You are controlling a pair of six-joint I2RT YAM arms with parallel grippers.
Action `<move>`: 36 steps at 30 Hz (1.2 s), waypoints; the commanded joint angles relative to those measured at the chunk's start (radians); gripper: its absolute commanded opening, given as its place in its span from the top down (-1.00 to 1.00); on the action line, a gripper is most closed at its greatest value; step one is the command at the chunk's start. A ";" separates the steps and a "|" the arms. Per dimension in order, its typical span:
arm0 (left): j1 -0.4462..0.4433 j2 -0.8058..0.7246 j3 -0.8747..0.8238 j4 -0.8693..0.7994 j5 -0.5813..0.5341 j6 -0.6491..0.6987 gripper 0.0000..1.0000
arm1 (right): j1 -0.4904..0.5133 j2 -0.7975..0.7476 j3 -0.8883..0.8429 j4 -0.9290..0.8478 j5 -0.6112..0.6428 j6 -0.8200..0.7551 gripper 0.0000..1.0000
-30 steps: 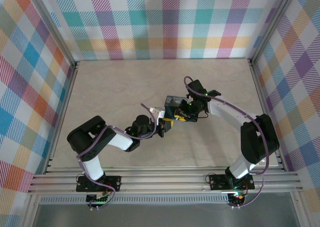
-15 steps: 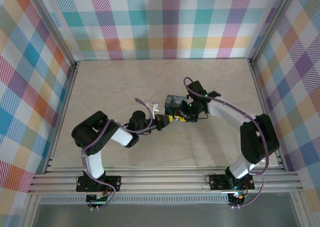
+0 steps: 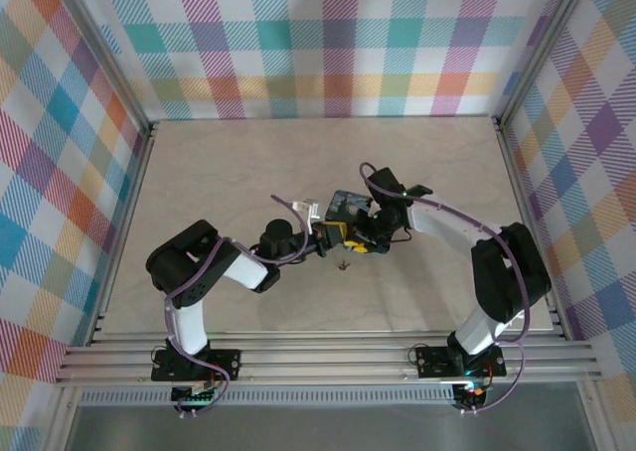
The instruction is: Unlock a padlock with a key
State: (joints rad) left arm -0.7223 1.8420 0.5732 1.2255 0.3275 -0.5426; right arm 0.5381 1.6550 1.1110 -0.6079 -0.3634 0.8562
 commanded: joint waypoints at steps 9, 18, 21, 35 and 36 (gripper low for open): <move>-0.002 -0.308 0.025 -0.688 -0.117 0.252 0.67 | 0.009 0.079 0.021 0.086 0.189 -0.126 0.53; -0.064 -0.341 0.096 -1.046 -0.140 0.333 0.50 | 0.013 -0.020 -0.020 0.072 0.204 -0.157 -0.08; -0.106 -0.316 0.161 -1.165 -0.175 0.317 0.43 | 0.013 -0.060 -0.057 0.075 0.198 -0.160 -0.10; -0.228 -0.042 0.417 -1.387 -0.294 0.260 0.35 | -0.032 -0.184 -0.225 0.121 0.164 -0.158 -0.13; -0.233 -0.033 0.424 -1.398 -0.302 0.260 0.35 | -0.035 -0.191 -0.234 0.124 0.163 -0.158 -0.12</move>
State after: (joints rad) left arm -0.9298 1.7851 0.9627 -0.0868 0.0788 -0.2722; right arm 0.5167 1.5047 0.8951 -0.5049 -0.1799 0.7166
